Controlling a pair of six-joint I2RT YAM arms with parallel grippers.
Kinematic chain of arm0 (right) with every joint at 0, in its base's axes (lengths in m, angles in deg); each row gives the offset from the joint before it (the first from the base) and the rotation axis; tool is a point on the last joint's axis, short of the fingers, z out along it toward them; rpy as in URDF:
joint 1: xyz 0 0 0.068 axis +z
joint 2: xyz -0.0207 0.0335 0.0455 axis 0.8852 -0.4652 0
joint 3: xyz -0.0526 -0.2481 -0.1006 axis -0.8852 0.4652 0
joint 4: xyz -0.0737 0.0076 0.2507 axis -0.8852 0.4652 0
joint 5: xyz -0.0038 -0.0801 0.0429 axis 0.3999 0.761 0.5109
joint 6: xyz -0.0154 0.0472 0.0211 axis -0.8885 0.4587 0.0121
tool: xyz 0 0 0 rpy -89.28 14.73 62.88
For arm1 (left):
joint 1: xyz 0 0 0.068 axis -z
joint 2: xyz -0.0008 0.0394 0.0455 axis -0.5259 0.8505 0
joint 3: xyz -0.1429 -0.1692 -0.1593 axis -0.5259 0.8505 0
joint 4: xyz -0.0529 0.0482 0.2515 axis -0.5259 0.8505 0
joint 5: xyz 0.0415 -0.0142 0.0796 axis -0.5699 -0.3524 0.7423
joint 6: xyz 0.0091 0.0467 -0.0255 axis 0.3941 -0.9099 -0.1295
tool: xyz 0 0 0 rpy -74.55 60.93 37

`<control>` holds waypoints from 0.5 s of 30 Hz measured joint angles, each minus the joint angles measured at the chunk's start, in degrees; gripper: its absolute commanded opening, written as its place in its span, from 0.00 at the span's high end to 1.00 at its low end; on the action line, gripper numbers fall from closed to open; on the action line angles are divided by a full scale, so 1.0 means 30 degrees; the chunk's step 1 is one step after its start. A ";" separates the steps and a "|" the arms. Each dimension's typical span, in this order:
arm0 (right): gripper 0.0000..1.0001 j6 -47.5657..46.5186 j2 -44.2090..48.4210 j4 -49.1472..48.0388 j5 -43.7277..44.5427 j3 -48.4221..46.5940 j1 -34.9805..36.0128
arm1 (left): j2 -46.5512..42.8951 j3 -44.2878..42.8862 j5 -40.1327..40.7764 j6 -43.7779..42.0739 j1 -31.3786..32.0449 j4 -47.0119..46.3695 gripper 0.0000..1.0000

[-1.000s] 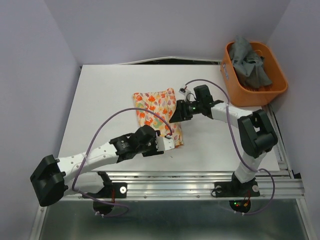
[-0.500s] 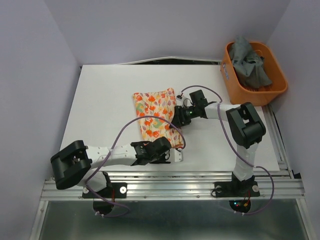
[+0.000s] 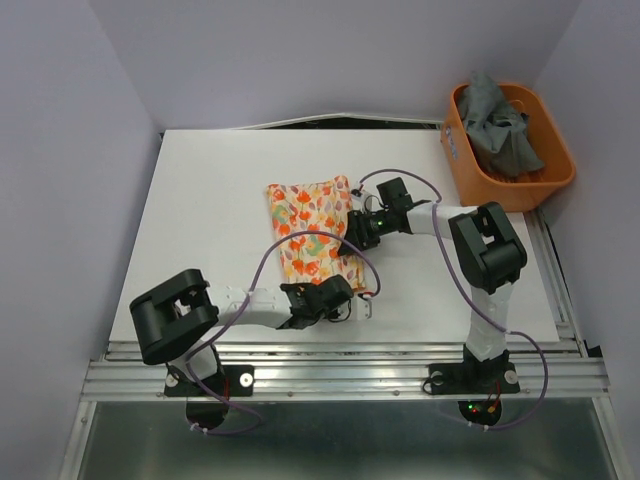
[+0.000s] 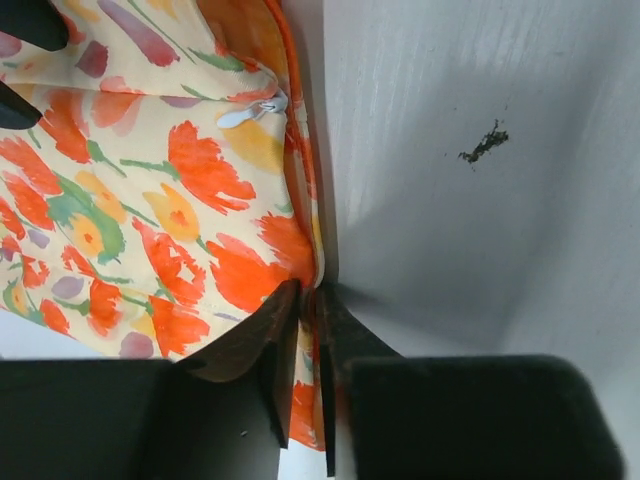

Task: Fold and stack the skirts
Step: Fold the skirt

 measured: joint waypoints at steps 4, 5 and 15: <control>0.50 -0.0109 -0.0007 0.0000 0.0022 0.0000 0.0000 | 0.0313 -0.0022 0.0189 -0.0321 -0.0015 -0.0255 1.00; 0.51 -0.0124 -0.0007 0.0000 0.0036 0.0000 0.0000 | 0.0313 -0.0044 0.0160 -0.0328 -0.0044 -0.0248 1.00; 0.53 -0.0685 -0.0007 0.0131 0.0029 0.0007 0.0000 | -0.0576 -0.2448 -0.2659 -0.0306 -0.2375 0.3220 1.00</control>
